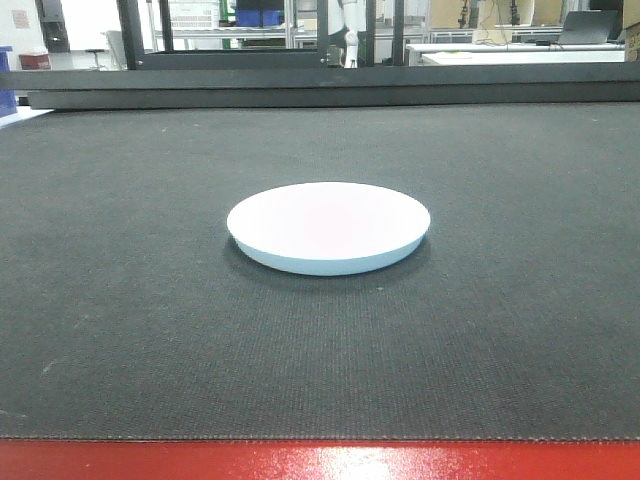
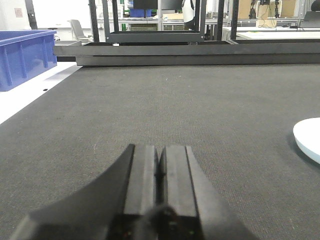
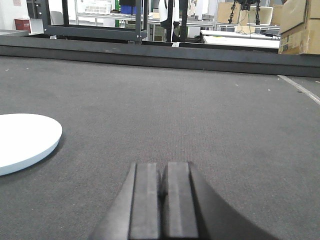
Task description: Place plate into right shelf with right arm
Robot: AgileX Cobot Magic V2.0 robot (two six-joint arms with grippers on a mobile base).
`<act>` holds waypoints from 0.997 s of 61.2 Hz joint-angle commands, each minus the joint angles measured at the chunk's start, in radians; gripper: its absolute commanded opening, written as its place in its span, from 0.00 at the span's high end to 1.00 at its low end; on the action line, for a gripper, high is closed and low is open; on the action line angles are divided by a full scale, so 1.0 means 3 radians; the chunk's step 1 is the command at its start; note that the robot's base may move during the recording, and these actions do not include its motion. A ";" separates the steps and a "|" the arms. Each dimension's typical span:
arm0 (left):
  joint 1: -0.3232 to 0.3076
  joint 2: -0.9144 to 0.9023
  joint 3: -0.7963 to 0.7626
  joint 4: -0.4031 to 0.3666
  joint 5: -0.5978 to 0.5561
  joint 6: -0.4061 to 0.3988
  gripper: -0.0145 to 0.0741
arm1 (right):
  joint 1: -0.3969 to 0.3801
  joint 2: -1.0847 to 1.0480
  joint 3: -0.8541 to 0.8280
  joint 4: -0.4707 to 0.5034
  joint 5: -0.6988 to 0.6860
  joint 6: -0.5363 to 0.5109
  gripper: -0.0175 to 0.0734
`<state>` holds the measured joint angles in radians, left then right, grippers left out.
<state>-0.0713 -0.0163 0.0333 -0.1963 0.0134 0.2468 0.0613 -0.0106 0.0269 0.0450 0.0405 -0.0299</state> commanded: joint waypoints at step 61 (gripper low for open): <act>-0.0022 -0.0036 -0.0049 -0.0007 -0.0298 -0.0008 0.89 | -0.0020 0.1060 -0.1568 0.0006 0.0932 0.0249 0.38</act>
<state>-0.0713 -0.0163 0.0333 -0.1963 0.0134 0.2468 0.0613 0.1882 -0.3524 0.0472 0.3460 0.0429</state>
